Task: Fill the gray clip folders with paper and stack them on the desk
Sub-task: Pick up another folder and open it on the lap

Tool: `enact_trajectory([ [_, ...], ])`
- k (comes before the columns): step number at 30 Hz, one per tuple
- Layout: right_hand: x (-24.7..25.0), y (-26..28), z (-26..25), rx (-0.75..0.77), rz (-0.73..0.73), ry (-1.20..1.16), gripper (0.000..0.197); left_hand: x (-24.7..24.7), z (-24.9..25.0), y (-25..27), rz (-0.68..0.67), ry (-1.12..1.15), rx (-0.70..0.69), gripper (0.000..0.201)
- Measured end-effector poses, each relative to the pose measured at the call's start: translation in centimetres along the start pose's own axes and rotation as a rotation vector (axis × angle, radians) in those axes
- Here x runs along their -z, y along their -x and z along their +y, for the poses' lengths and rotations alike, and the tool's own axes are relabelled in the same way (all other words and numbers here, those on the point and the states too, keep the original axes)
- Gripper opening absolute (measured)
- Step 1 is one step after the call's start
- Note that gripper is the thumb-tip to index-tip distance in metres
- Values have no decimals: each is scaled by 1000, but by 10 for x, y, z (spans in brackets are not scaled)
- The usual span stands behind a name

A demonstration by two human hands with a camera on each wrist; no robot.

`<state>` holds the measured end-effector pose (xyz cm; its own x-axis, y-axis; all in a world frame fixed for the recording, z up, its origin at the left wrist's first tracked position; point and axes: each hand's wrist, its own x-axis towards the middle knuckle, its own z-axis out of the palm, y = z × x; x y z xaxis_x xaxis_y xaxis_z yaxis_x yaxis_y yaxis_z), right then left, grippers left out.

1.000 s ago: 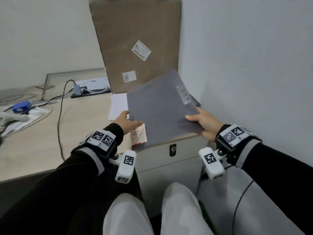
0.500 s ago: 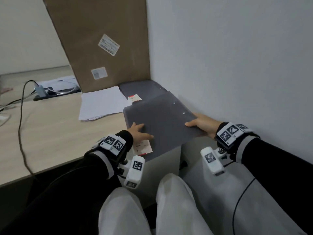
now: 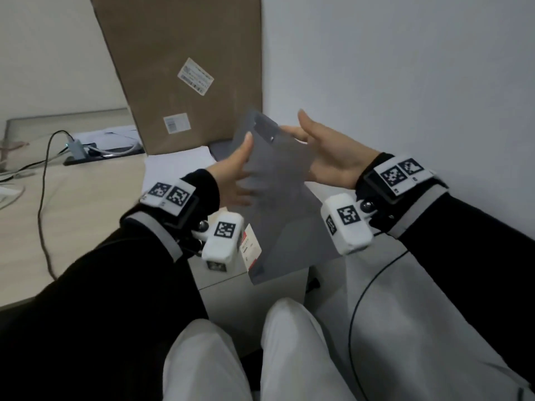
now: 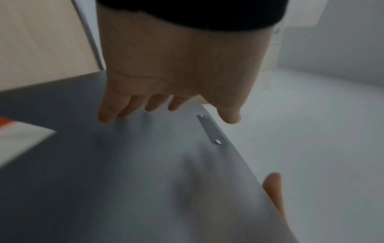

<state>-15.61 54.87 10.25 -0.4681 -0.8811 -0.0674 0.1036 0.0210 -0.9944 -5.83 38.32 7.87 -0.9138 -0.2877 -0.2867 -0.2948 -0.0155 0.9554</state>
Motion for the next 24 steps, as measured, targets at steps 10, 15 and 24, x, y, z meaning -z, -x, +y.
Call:
enact_trajectory([
  [10, -91, -79, 24, -55, -37, 272, 51, 109, 13, 43, -69, 146, -219, 30],
  [15, -91, -110, 75, -174, -41, 1017, 73, 154, -29, 68, 114, 176, -217, 55],
  [24, -54, -129, 123, -488, -106, 1294, 91, 179, -118, 73, 201, 47, 64, 44],
])
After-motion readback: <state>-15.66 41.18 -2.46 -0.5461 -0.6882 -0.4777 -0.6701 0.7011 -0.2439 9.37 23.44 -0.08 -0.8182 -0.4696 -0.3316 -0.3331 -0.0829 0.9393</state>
